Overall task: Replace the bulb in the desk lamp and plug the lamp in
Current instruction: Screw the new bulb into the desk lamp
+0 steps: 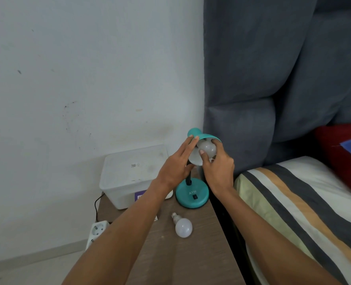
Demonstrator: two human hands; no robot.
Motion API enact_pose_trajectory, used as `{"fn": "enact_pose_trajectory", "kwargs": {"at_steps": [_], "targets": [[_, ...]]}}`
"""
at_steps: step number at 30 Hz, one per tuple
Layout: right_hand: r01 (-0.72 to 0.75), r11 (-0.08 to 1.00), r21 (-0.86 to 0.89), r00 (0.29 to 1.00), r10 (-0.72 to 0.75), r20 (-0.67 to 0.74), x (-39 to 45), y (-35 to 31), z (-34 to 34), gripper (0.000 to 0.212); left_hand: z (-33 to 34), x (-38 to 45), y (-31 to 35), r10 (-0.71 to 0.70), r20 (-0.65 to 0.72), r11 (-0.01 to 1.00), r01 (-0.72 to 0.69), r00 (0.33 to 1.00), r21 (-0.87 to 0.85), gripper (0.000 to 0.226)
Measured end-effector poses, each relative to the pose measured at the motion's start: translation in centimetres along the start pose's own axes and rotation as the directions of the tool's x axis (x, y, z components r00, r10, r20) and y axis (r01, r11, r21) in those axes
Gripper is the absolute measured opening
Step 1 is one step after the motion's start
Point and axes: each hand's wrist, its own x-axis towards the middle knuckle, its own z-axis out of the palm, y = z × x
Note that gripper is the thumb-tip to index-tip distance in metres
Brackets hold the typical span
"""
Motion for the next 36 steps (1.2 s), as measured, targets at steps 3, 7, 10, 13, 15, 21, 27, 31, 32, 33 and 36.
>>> {"fn": "enact_pose_trajectory", "kwargs": {"at_steps": [3, 7, 10, 13, 15, 21, 27, 31, 32, 33, 36], "targets": [[0.031, 0.997, -0.069, 0.999, -0.028, 0.038, -0.2, 0.2, 0.3, 0.059, 0.0, 0.0, 0.0, -0.006, 0.004, 1.000, 0.006, 1.000, 0.006, 0.096], [-0.132, 0.991, -0.016, 0.990, 0.132, 0.045, 0.2, 0.4, 0.2, 0.045, -0.1, 0.0, 0.2, -0.003, -0.009, 1.000, 0.003, 1.000, -0.003, 0.089], [-0.163, 0.986, -0.022, 0.986, 0.164, 0.013, 0.2, 0.3, 0.1, 0.046, -0.1, 0.1, 0.1, -0.005, -0.006, 1.000, 0.005, 1.000, 0.000, 0.089], [-0.054, 0.997, -0.047, 0.998, 0.053, -0.028, -0.2, 0.1, 0.3, 0.050, 0.2, 0.0, 0.1, 0.004, -0.004, 1.000, -0.004, 1.000, 0.005, 0.090], [0.022, 0.995, -0.095, 1.000, -0.022, -0.002, -0.1, 0.3, 0.5, 0.052, 0.2, 0.0, 0.0, -0.001, -0.009, 1.000, 0.001, 1.000, -0.001, 0.092], [-0.056, 0.998, -0.018, 0.998, 0.057, 0.017, -0.1, 0.0, 0.9, 0.038, 0.3, 0.0, 0.3, -0.001, -0.015, 1.000, 0.001, 1.000, -0.015, 0.082], [-0.038, 0.998, 0.042, 0.999, 0.039, -0.024, 0.2, 0.3, 1.0, 0.025, 0.0, -0.2, 0.0, 0.005, -0.022, 1.000, -0.005, 1.000, -0.017, 0.085], [0.012, 1.000, 0.024, 0.996, -0.014, 0.083, 0.3, 0.5, 0.7, 0.043, 0.1, 0.0, 0.2, -0.001, -0.025, 1.000, 0.000, 1.000, -0.025, 0.084], [0.003, 1.000, 0.017, 0.995, -0.004, 0.103, 0.3, 0.7, 0.6, 0.047, 0.2, 0.0, 0.2, -0.001, -0.022, 1.000, 0.000, 1.000, -0.025, 0.084], [-0.004, 1.000, 0.012, 0.993, 0.003, 0.118, 0.3, 0.9, 0.6, 0.050, 0.2, 0.0, 0.2, -0.001, -0.019, 1.000, 0.001, 1.000, -0.026, 0.084], [-0.001, 0.998, 0.065, 0.996, -0.005, 0.090, 0.3, 0.8, 0.5, 0.041, 0.2, 0.1, 0.1, -0.009, -0.012, 1.000, 0.009, 1.000, -0.024, 0.084]]}}
